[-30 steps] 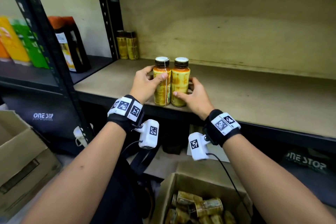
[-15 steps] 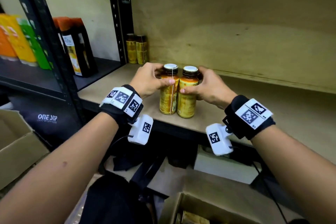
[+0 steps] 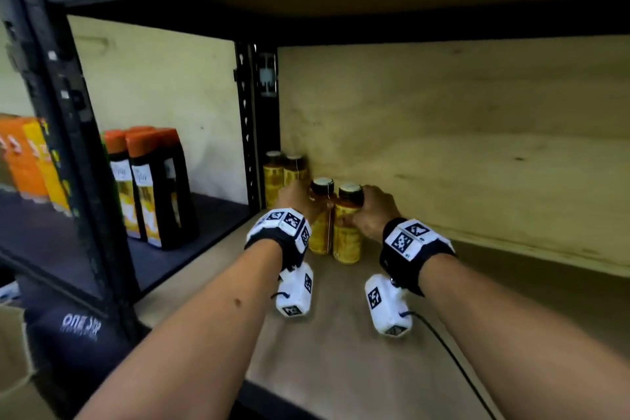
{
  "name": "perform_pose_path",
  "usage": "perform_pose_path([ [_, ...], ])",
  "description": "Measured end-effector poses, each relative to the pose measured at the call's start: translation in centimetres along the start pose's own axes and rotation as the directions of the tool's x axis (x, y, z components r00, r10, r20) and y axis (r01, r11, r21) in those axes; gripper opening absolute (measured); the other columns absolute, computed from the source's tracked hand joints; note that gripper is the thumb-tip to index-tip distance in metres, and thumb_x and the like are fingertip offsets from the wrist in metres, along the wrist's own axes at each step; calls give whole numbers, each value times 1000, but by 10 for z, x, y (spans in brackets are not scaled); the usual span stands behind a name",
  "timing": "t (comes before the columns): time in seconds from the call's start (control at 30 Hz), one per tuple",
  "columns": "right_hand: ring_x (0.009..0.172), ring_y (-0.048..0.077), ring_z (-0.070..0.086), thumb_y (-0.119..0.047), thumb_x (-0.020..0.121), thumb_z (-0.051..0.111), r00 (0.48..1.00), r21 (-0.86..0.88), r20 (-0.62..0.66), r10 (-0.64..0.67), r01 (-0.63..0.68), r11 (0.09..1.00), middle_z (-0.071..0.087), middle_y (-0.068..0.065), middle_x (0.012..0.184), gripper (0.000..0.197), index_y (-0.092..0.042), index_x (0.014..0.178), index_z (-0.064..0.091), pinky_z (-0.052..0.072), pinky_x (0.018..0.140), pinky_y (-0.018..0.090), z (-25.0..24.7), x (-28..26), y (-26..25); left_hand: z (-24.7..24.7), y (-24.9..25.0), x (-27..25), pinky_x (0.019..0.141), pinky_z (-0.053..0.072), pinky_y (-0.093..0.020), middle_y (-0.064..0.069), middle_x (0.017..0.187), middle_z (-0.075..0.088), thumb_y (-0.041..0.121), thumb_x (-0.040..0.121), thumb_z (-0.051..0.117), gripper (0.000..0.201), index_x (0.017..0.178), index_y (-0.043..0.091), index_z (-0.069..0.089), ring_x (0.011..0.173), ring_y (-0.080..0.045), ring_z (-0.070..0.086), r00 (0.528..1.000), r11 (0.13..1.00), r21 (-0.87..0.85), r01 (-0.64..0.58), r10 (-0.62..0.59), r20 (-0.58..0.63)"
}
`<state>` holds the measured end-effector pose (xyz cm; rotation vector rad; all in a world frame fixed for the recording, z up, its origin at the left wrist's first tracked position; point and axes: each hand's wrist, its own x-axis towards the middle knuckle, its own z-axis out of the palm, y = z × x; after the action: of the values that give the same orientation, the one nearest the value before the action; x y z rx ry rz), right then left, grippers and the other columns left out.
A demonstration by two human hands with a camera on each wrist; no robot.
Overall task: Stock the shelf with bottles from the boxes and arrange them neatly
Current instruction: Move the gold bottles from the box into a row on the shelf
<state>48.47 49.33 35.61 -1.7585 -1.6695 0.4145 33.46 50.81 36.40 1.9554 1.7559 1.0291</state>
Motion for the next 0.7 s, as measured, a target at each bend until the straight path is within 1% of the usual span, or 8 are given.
perform_pose_path([
  [0.13, 114, 29, 60, -27, 73, 84, 999, 47, -35, 13, -11, 999, 63, 7, 128, 64, -17, 129, 54, 51, 96, 37, 18, 45, 3, 13, -8, 54, 87, 47, -33, -10, 120, 65, 33, 82, 72, 44, 121, 17, 59, 108, -31, 61, 999, 999, 41, 28, -27, -19],
  [0.23, 118, 29, 58, -24, 74, 84, 998, 56, -60, 18, -15, 998, 61, 8, 130, 66, -18, 132, 51, 49, 100, 39, 28, 75, 4, 16, -16, 87, 84, 45, -30, -10, 118, 66, 33, 82, 71, 42, 120, 17, 62, 108, -30, 61, 999, 998, 58, 18, -17, -34],
  [0.33, 120, 32, 56, -23, 79, 80, 996, 23, -81, 25, -23, 999, 59, 11, 132, 66, -16, 135, 47, 48, 100, 39, 32, 98, 2, 20, -24, 107, 94, 48, -33, -10, 123, 64, 33, 81, 72, 50, 127, 18, 58, 113, -31, 59, 998, 999, 49, 14, -12, -57],
  [0.4, 122, 34, 55, -22, 81, 78, 996, -5, -89, 13, -13, 1000, 57, 13, 134, 66, -12, 137, 45, 47, 101, 41, 35, 107, 0, 24, -26, 113, 97, 48, -38, -10, 123, 64, 31, 81, 73, 50, 128, 19, 58, 113, -31, 59, 997, 999, 40, 12, -9, -74],
  [0.5, 125, 35, 51, -19, 84, 73, 991, -44, -136, 10, -16, 999, 54, 15, 136, 61, -8, 136, 43, 44, 103, 41, 42, 112, -7, 29, -28, 115, 94, 50, -37, -9, 120, 66, 34, 80, 74, 48, 124, 21, 60, 111, -32, 60, 995, 999, 39, 30, -27, -93],
  [0.57, 127, 35, 50, -18, 85, 72, 986, -20, -164, 23, -26, 999, 53, 15, 137, 58, -7, 135, 44, 43, 104, 42, 46, 108, -9, 29, -24, 114, 94, 50, -38, -9, 118, 66, 34, 79, 74, 47, 122, 21, 61, 110, -32, 61, 994, 999, 12, 44, -43, -104],
  [0.63, 126, 35, 51, -18, 82, 74, 992, 48, -124, 34, -28, 998, 52, 15, 138, 66, -8, 138, 41, 44, 104, 42, 45, 99, -7, 28, -21, 110, 95, 49, -37, -10, 120, 65, 32, 80, 73, 46, 123, 19, 60, 111, -32, 60, 995, 999, -6, 49, -50, -85],
  [0.7, 126, 33, 51, -19, 79, 77, 998, 150, -31, 48, -43, 988, 50, 13, 140, 82, -11, 146, 29, 45, 101, 40, 38, 82, -1, 25, -18, 100, 95, 46, -35, -10, 126, 61, 31, 81, 72, 56, 132, 20, 52, 115, -32, 58, 998, 999, 18, 47, -47, -35],
])
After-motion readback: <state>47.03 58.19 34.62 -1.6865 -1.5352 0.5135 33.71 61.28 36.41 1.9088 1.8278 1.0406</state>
